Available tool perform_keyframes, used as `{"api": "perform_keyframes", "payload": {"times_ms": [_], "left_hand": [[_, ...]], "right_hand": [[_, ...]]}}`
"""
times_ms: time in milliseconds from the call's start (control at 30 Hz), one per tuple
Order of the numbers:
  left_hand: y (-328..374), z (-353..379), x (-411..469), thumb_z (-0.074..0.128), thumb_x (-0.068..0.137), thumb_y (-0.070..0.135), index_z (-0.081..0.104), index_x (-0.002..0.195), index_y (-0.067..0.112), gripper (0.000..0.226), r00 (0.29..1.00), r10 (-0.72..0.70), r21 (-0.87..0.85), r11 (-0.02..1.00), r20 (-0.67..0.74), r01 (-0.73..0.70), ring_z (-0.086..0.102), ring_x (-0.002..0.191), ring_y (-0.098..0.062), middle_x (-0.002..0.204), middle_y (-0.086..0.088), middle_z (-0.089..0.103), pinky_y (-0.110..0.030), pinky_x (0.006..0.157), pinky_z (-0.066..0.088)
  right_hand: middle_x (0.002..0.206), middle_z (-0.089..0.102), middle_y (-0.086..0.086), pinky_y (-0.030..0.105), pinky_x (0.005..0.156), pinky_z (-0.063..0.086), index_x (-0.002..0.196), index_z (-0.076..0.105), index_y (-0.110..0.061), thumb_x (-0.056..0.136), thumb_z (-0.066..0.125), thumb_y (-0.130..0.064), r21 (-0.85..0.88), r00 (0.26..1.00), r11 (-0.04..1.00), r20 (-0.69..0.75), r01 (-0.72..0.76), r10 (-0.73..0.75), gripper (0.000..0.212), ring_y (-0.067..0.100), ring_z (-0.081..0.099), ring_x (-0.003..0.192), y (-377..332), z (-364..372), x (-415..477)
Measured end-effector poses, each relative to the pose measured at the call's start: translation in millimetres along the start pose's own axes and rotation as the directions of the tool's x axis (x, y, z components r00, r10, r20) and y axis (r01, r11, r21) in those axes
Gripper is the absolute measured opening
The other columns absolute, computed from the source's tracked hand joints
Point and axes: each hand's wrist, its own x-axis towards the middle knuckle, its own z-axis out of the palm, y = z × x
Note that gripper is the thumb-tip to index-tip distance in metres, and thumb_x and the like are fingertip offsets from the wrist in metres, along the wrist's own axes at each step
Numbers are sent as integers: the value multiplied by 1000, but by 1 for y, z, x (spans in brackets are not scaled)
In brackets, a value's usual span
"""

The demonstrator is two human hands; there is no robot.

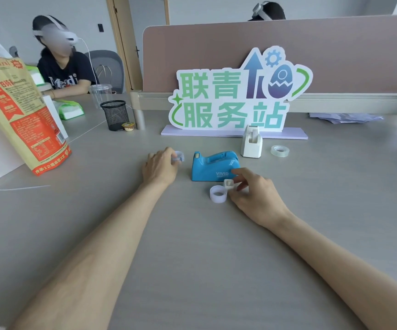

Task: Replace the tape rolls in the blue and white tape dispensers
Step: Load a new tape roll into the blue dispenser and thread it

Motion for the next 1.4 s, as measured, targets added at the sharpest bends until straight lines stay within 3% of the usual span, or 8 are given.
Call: {"api": "perform_keyframes", "payload": {"times_ms": [267,433,567,700,800,933,1233,1400], "left_hand": [[1,-18,-54,47,95,46,55,105,14,34,999,-35,-374,927,-2,32,59,98,-25,103,1,65,-36,77,42],[9,-30,-65,33,100,45,48,87,24,30,994,-105,-611,789,-17,73,58,83,-23,79,9,70,-32,72,39],[26,-43,-80,36,102,39,46,79,27,28,993,112,-577,809,-42,-115,52,64,-17,63,17,68,-22,64,41],[40,-45,-92,33,104,33,43,82,24,25,944,327,-557,792,39,-251,61,82,-32,62,30,61,-29,66,38],[41,-43,-94,31,104,33,45,91,17,25,938,340,-567,785,59,-249,48,68,-30,64,31,64,-20,54,34],[43,-43,-96,31,104,31,47,99,9,28,946,311,-568,797,95,-205,39,59,-13,59,32,62,-15,50,34],[48,-39,-98,35,102,32,46,101,10,25,946,241,-619,783,216,-58,48,69,-17,56,20,62,-32,66,38],[50,-38,-100,41,93,48,48,88,25,25,936,289,-682,727,201,-78,54,71,-41,84,-15,61,-32,50,38]], "right_hand": [[95,69,0,31,82,50,107,62,-14,84,58,-8,68,999,998,-53,-3,6,25,22,64,88,1,-3,-2],[115,59,2,31,85,46,127,56,-22,83,59,-13,1,994,997,82,73,-73,45,22,61,94,-1,0,-3],[100,59,-2,28,86,41,117,65,-20,84,60,-10,-51,978,979,83,197,-193,35,27,57,95,5,5,-2],[96,63,-1,17,70,39,97,66,-22,86,60,-13,7,996,996,18,89,-89,16,18,58,82,7,5,0],[90,64,-7,6,64,41,92,63,-20,87,62,-12,139,994,988,-101,66,-52,9,11,59,78,6,0,-1],[86,67,-12,10,72,49,91,65,-17,83,71,-17,352,984,934,-180,58,6,10,7,64,78,-2,-7,-8],[91,72,-13,14,77,53,81,69,-17,76,79,-15,528,970,844,-240,95,41,11,3,69,78,-16,-11,-18],[97,70,-8,17,77,55,81,70,-15,75,79,-8,495,959,848,-279,187,-48,13,3,69,81,-18,-9,-20]]}}
